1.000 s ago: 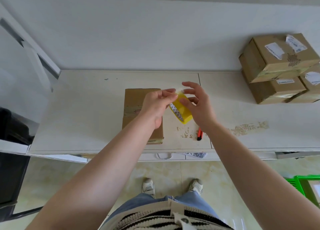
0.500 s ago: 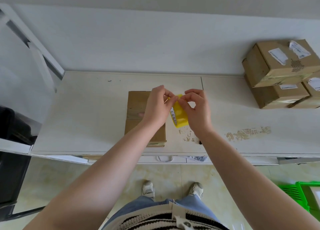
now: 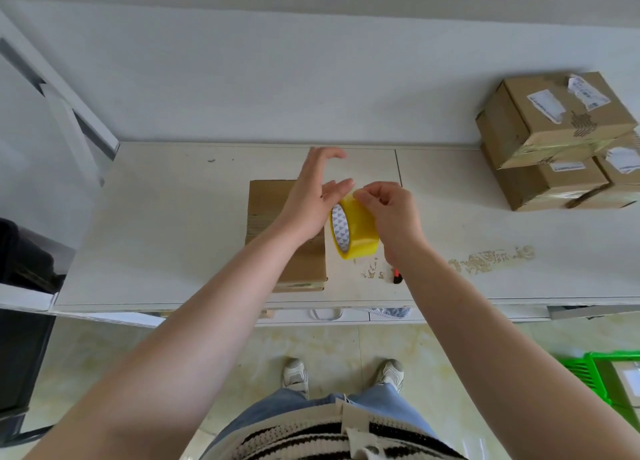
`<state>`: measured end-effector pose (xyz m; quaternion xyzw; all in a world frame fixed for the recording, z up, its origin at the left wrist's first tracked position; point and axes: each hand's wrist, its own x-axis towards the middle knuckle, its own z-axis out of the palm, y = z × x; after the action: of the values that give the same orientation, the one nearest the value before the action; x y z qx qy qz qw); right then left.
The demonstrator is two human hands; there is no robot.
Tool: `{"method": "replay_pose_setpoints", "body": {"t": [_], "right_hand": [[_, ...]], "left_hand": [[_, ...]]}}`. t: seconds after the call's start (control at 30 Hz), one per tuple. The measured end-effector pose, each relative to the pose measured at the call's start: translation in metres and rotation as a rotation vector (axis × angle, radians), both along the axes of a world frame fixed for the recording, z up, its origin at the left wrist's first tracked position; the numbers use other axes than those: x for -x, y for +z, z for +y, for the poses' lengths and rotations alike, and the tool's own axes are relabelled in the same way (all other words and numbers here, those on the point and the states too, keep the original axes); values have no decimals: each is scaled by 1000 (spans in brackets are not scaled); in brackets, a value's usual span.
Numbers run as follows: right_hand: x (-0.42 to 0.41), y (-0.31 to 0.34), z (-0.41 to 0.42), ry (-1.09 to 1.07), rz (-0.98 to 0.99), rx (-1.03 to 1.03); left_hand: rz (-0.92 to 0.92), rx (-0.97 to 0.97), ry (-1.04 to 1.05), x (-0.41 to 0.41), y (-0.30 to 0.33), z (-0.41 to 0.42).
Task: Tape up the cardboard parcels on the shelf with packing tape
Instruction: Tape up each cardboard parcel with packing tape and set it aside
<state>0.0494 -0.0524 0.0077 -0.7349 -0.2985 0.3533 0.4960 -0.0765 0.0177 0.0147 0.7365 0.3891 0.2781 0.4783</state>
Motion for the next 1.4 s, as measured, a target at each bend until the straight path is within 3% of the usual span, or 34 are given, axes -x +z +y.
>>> {"method": "replay_pose_setpoints", "body": {"t": [0.23,0.53,0.63,0.73,0.8,0.9,1.07,1.13,1.27,1.33,1.4], "right_hand": [[-3,5,6,70,-90,13],[-18,-1,-4,-13,72,-16],[-24,-4,-10,42,341,185],[-28,-9,-14,40,544,202],[-34,-13,-14,1,549,178],[-45,-27,-15,-102,452,195],[-56,-66,-17,-215,-13,375],[-52,-75,-16,-159,-86,441],[-25,-61,-4,-84,-233,415],[2,-45,-2,-25,-287,258],[33,-37,-1,123,-283,235]], "left_hand": [[-105,284,91,-5,-18,-1],[-310,694,345,-4,-18,5],[-454,809,358,-3,-17,4],[-431,807,354,-6,-16,1],[-351,705,365,-7,-20,4],[-38,307,370,5,-24,12],[306,-41,487,40,-49,11],[459,-61,581,54,-62,7],[670,215,518,69,-75,7],[658,280,476,71,-79,8],[589,283,482,72,-81,7]]}}
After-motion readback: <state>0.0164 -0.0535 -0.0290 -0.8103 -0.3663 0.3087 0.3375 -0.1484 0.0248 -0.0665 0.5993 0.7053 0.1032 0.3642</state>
